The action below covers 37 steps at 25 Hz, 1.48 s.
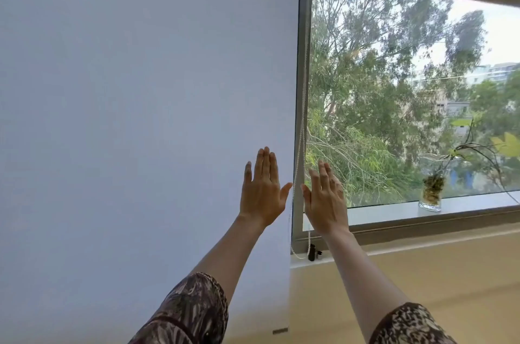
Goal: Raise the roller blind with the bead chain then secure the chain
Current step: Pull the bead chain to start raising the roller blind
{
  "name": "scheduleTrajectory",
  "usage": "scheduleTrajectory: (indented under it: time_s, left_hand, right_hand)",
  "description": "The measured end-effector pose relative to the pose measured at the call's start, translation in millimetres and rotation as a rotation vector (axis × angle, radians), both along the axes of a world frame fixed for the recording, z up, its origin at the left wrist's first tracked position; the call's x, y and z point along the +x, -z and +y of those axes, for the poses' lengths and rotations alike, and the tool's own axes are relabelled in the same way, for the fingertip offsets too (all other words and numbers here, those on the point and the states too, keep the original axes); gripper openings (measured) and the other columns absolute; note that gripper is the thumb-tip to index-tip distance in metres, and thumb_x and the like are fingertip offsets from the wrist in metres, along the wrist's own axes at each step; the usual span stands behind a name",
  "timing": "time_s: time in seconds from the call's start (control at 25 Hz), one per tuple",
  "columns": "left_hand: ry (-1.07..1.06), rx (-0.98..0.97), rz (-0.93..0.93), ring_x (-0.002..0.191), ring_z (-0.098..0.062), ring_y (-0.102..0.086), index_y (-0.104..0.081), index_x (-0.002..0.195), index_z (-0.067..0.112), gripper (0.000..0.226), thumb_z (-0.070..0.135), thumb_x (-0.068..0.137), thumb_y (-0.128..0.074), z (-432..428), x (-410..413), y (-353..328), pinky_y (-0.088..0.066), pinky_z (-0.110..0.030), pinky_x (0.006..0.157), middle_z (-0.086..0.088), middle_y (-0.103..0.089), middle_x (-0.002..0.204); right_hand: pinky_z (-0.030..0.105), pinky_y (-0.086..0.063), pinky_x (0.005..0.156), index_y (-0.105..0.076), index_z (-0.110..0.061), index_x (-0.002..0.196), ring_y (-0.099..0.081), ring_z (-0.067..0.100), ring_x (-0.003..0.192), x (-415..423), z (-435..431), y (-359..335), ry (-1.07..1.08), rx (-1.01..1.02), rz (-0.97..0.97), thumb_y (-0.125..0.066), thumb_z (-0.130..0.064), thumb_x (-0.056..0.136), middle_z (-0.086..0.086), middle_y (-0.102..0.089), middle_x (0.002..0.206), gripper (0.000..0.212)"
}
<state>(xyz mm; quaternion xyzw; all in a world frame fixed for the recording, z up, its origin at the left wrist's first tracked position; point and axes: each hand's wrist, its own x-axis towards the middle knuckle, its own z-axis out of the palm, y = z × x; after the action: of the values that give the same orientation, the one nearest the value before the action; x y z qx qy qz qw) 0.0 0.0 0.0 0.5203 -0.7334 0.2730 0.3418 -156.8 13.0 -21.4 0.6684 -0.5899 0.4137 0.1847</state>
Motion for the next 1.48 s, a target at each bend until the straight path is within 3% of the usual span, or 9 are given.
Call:
scheduleTrajectory:
  time_s: [0.24, 0.4, 0.72, 1.2, 1.36, 1.48]
  left_hand:
    - [-0.040, 0.121, 0.033, 0.149, -0.027, -0.016, -0.007, 0.150, 0.001, 0.073, 0.048, 0.098, -0.028, -32.9, -29.0, 10.9, -0.023, -0.047, 0.117, -0.017, -0.017, 0.159]
    - [-0.067, 0.122, 0.111, 0.141, -0.028, -0.035, -0.022, 0.148, 0.004, 0.064, 0.043, 0.099, -0.033, -47.4, -38.8, 9.9, -0.035, -0.045, 0.110, -0.016, -0.036, 0.152]
    - [-0.031, 0.185, 0.444, 0.129, -0.031, -0.048, -0.031, 0.145, 0.008, 0.057, 0.030, 0.096, -0.049, -73.4, -53.9, 10.5, -0.043, -0.046, 0.101, -0.012, -0.048, 0.144]
    - [0.247, 0.353, 0.669, 0.125, -0.026, -0.054, -0.037, 0.143, 0.012, 0.052, 0.027, 0.095, -0.052, -82.7, -74.7, 4.4, -0.043, -0.043, 0.103, -0.005, -0.058, 0.135]
    - [0.317, 0.376, 0.724, 0.113, -0.023, -0.062, -0.048, 0.135, 0.014, 0.043, 0.024, 0.094, -0.053, -85.0, -77.0, -6.2, -0.046, -0.034, 0.091, -0.003, -0.068, 0.120]
    - [0.351, 0.393, 0.737, 0.108, -0.023, -0.065, -0.055, 0.129, 0.015, 0.037, 0.024, 0.093, -0.054, -83.8, -78.1, -12.2, -0.048, -0.033, 0.090, -0.004, -0.071, 0.116]
  right_hand:
    - [0.046, -0.031, 0.113, -0.034, -0.015, 0.142, -0.021, 0.024, 0.146, -12.7, -37.3, 3.3, -0.067, 0.074, -0.069, -0.029, -0.042, 0.100, 0.009, -0.027, 0.156, 0.050]
    - [0.047, -0.037, 0.109, -0.038, -0.013, 0.138, -0.030, 0.027, 0.141, -16.7, -54.6, -2.2, -0.152, 0.118, -0.081, -0.031, -0.039, 0.100, 0.010, -0.036, 0.150, 0.046]
    - [0.045, -0.047, 0.092, -0.041, -0.013, 0.133, -0.048, 0.028, 0.126, -14.2, -73.9, -8.9, -0.291, 0.154, -0.136, -0.032, -0.035, 0.101, 0.010, -0.051, 0.137, 0.040]
    - [0.039, -0.041, 0.105, -0.036, -0.009, 0.141, -0.051, 0.029, 0.125, -23.3, -93.7, -24.5, -0.419, 0.207, -0.544, -0.045, -0.016, 0.097, 0.015, -0.047, 0.141, 0.045]
    - [0.031, -0.042, 0.089, -0.036, -0.013, 0.140, -0.058, 0.030, 0.114, -23.3, -95.5, -28.1, -0.403, 0.192, -0.562, -0.045, -0.012, 0.096, 0.016, -0.056, 0.129, 0.045]
    - [0.034, -0.047, 0.081, -0.039, -0.014, 0.137, -0.064, 0.031, 0.099, -23.1, -95.4, -31.3, -0.383, 0.158, -0.579, -0.046, -0.012, 0.096, 0.015, -0.065, 0.111, 0.042]
